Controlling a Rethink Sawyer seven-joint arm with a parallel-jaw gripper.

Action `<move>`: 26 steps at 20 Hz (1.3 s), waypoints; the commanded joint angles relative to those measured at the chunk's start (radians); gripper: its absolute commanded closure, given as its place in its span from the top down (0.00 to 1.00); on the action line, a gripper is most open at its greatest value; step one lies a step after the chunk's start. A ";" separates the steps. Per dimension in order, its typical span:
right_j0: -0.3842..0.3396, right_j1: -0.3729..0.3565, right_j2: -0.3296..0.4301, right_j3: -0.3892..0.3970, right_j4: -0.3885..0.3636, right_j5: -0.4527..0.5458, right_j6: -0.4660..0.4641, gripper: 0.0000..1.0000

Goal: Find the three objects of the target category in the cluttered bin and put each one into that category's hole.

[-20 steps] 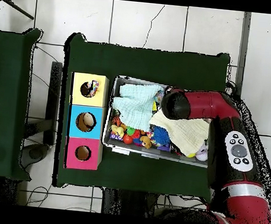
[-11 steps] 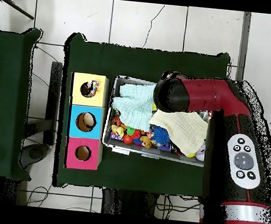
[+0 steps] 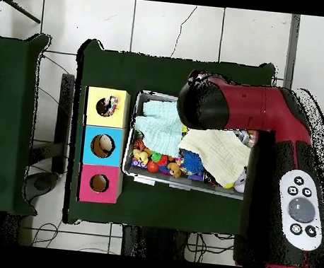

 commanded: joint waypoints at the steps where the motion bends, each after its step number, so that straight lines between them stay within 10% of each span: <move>1: 0.029 -0.040 0.080 0.086 0.143 0.223 -0.073 0.00; 11: 0.123 -0.086 0.037 0.063 0.227 0.350 -0.018 0.00; 26: 0.257 -0.082 -0.067 0.122 0.334 0.246 0.188 0.00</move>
